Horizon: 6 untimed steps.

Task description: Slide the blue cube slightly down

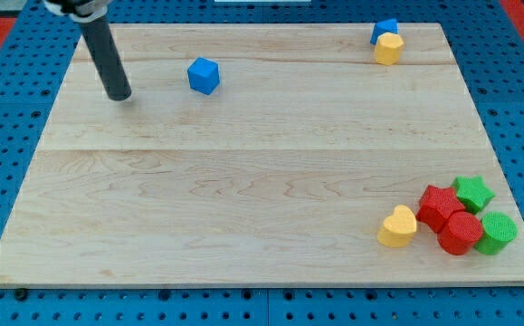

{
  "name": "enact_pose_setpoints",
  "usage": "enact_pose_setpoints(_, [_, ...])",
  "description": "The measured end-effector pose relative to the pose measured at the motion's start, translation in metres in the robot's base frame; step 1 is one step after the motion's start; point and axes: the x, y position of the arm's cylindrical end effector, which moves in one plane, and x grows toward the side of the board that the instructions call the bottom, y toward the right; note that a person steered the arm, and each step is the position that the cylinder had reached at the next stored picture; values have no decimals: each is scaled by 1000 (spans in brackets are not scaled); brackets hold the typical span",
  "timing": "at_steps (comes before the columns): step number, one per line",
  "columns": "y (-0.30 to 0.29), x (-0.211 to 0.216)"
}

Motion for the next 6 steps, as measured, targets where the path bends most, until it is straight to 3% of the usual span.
enact_pose_setpoints(2, [103, -57])
enact_pose_setpoints(3, [116, -50])
enact_pose_setpoints(5, [57, -11])
enact_pose_setpoints(6, [91, -5])
